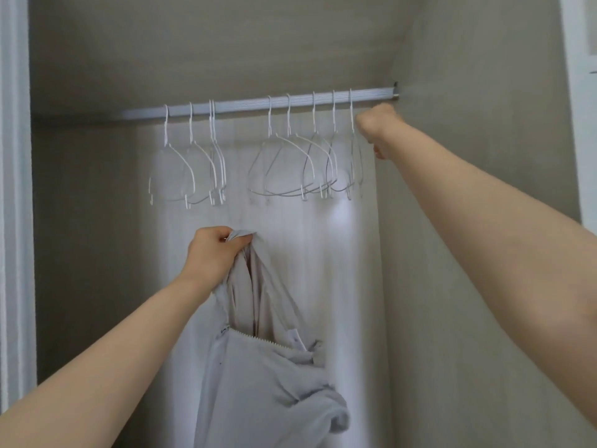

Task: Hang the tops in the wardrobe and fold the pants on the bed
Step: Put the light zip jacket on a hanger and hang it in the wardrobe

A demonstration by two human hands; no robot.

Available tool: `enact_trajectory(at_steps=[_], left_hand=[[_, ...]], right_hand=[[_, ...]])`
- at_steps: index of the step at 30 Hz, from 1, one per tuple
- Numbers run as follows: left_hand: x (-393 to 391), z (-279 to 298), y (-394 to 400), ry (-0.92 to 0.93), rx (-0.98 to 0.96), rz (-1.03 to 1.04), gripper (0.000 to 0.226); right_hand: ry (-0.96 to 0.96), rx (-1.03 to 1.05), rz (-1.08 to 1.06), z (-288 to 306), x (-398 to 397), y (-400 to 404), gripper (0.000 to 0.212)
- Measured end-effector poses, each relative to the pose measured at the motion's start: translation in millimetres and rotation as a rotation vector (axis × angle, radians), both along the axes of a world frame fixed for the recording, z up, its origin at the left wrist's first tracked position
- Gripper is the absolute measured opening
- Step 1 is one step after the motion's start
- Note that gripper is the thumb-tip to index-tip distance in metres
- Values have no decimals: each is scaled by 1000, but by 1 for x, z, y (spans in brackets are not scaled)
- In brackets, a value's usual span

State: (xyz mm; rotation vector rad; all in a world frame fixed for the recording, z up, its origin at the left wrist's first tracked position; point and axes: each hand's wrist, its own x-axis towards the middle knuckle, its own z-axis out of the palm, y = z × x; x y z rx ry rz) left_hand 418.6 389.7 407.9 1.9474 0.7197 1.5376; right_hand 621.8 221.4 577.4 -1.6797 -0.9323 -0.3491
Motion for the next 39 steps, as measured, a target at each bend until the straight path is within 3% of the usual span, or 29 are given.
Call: enact_trajectory(at_steps=[2,5,11,15,18,25,27,30,32,36,39], left_hand=[[5,1,1,29,21,18,39],[10,1,4,88,51,75,37],[16,-3,8,178,85,111,41],[18,-9,12,227,134,122,42],[18,-15,14,277,190,140,48],[7,-30,13,321,232,192,45],[2,-36,10,318,220,183,44],[-8,-43,1,301,193,155,43],[-15,-47,-6,298,175,145,41],[-27,-62,-15,336,147,164,46],[-33,-76,-21,393,130,197,46]], right_hand=[[17,-148,26,3,6,8,47],[4,-247,-23,2,19,24,34],[151,-268,8,3,35,44,33],[64,-152,63,7,38,50,21],[77,-23,161,15,42,49,41],[120,238,92,18,28,35,10],[164,290,129,14,27,29,14],[188,315,153,-4,21,14,13],[185,297,158,-25,14,1,24],[232,340,122,-73,3,-25,4],[278,299,131,-113,-3,-44,15]])
